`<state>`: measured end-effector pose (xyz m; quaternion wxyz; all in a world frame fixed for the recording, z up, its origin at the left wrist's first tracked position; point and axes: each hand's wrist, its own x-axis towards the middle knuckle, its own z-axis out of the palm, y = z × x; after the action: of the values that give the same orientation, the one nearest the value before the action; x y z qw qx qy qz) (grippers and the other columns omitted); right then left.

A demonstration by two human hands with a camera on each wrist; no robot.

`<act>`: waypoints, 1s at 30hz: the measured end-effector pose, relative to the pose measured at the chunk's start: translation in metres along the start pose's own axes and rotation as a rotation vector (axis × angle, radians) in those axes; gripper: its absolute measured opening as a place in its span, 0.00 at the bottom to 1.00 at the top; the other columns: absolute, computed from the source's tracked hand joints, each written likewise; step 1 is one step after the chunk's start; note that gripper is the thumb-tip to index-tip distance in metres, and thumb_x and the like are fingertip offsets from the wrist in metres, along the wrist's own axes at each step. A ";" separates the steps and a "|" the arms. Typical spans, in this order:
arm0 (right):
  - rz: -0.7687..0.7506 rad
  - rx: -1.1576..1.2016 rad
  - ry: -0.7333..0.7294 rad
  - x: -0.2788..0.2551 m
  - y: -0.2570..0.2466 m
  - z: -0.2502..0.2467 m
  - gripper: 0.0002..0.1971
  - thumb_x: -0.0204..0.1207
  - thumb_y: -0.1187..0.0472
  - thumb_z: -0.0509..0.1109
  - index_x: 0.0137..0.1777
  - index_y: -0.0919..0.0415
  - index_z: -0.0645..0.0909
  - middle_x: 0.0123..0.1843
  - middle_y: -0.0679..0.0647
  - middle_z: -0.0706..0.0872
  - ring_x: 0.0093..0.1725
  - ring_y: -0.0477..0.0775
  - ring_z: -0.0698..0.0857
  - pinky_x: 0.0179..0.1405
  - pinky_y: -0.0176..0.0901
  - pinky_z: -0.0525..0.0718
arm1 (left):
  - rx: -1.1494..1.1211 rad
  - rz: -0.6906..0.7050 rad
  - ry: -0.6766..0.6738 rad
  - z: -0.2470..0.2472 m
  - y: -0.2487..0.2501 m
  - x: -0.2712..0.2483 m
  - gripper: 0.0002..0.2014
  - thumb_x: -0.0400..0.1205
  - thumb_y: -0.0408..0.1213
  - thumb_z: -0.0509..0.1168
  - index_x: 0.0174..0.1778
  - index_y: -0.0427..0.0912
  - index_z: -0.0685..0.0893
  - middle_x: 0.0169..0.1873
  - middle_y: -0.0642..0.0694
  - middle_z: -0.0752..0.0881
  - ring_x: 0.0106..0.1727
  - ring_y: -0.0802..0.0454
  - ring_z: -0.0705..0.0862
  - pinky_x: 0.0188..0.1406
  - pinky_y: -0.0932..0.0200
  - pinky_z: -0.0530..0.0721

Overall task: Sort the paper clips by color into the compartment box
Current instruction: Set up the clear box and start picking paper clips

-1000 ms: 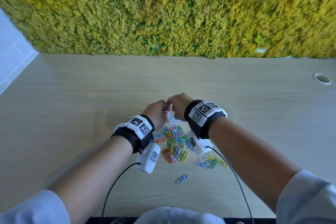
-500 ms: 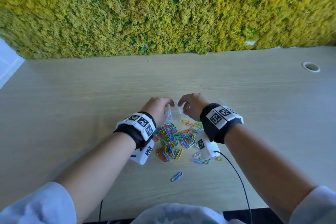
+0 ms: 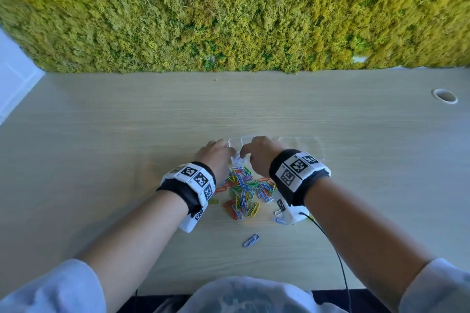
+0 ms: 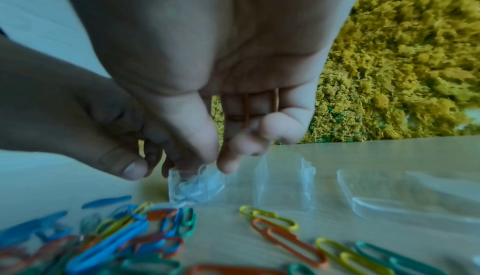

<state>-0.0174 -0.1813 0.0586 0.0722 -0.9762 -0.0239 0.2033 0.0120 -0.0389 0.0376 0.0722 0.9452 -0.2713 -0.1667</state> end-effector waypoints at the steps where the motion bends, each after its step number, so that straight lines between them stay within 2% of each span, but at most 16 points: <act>1: -0.001 -0.022 -0.022 -0.001 -0.001 0.001 0.24 0.80 0.67 0.58 0.73 0.45 0.74 0.70 0.54 0.77 0.61 0.56 0.83 0.47 0.41 0.82 | 0.005 0.000 -0.016 0.001 0.001 -0.001 0.25 0.79 0.23 0.59 0.71 0.49 0.76 0.61 0.46 0.76 0.63 0.45 0.74 0.61 0.50 0.79; 4: 0.003 -0.001 -0.045 -0.002 0.000 0.005 0.26 0.81 0.67 0.56 0.75 0.43 0.71 0.70 0.54 0.77 0.60 0.56 0.84 0.42 0.40 0.80 | -0.032 0.005 0.015 0.003 0.002 -0.002 0.24 0.79 0.23 0.58 0.69 0.49 0.77 0.57 0.46 0.76 0.59 0.45 0.73 0.55 0.51 0.79; 8: -0.009 0.093 0.035 -0.005 0.007 0.007 0.20 0.83 0.64 0.55 0.71 0.46 0.75 0.68 0.56 0.78 0.60 0.55 0.82 0.51 0.42 0.82 | -0.088 0.031 0.149 0.000 -0.003 -0.007 0.14 0.80 0.30 0.60 0.59 0.48 0.80 0.55 0.49 0.78 0.58 0.47 0.76 0.52 0.53 0.80; 11: 0.002 0.135 0.058 -0.007 0.012 0.009 0.19 0.82 0.65 0.54 0.66 0.48 0.78 0.64 0.54 0.78 0.50 0.52 0.81 0.46 0.39 0.79 | -0.040 0.054 0.130 -0.005 -0.005 -0.013 0.07 0.81 0.36 0.60 0.50 0.48 0.83 0.48 0.52 0.80 0.49 0.50 0.81 0.41 0.58 0.78; 14: 0.017 0.162 0.094 -0.012 0.018 0.008 0.18 0.80 0.65 0.55 0.58 0.49 0.83 0.61 0.53 0.82 0.50 0.52 0.83 0.48 0.42 0.84 | 0.022 0.049 0.079 -0.005 -0.005 -0.015 0.11 0.83 0.37 0.58 0.49 0.48 0.87 0.47 0.52 0.86 0.44 0.51 0.85 0.35 0.60 0.78; 17: 0.051 0.197 0.096 -0.025 0.028 0.012 0.16 0.78 0.64 0.57 0.52 0.49 0.86 0.56 0.51 0.85 0.49 0.51 0.84 0.50 0.41 0.85 | 0.080 0.058 0.046 0.001 0.001 -0.016 0.13 0.83 0.39 0.57 0.53 0.52 0.87 0.46 0.51 0.88 0.44 0.47 0.86 0.36 0.59 0.79; 20: 0.063 0.159 0.022 -0.042 0.039 0.020 0.14 0.78 0.62 0.61 0.49 0.47 0.88 0.52 0.46 0.87 0.48 0.49 0.85 0.52 0.40 0.86 | 0.092 0.074 0.020 0.008 0.006 -0.014 0.15 0.84 0.41 0.55 0.58 0.56 0.85 0.49 0.49 0.87 0.46 0.45 0.86 0.36 0.59 0.77; 23: 0.040 0.101 -0.046 -0.059 0.042 0.028 0.13 0.77 0.63 0.63 0.50 0.49 0.88 0.47 0.40 0.85 0.47 0.45 0.83 0.50 0.35 0.82 | 0.066 0.068 0.042 0.012 0.007 -0.012 0.12 0.83 0.42 0.57 0.53 0.53 0.86 0.48 0.51 0.87 0.45 0.46 0.85 0.35 0.60 0.76; 26: 0.021 0.069 -0.063 -0.067 0.037 0.040 0.11 0.77 0.60 0.63 0.52 0.50 0.87 0.52 0.46 0.88 0.50 0.48 0.86 0.49 0.41 0.87 | 0.050 0.064 0.053 0.013 0.007 -0.012 0.08 0.82 0.43 0.60 0.47 0.52 0.85 0.46 0.53 0.85 0.42 0.49 0.82 0.36 0.60 0.75; 30: 0.046 0.026 -0.059 -0.065 0.031 0.045 0.11 0.78 0.58 0.59 0.49 0.51 0.85 0.52 0.49 0.87 0.48 0.51 0.87 0.44 0.44 0.88 | 0.011 0.056 0.055 0.012 0.004 -0.014 0.07 0.81 0.40 0.61 0.43 0.52 0.85 0.45 0.54 0.85 0.42 0.51 0.82 0.39 0.59 0.79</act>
<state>-0.0948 -0.2113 0.0383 0.0794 -0.9690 -0.0008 0.2338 -0.0052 -0.0354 0.0316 0.0790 0.9419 -0.2963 -0.1371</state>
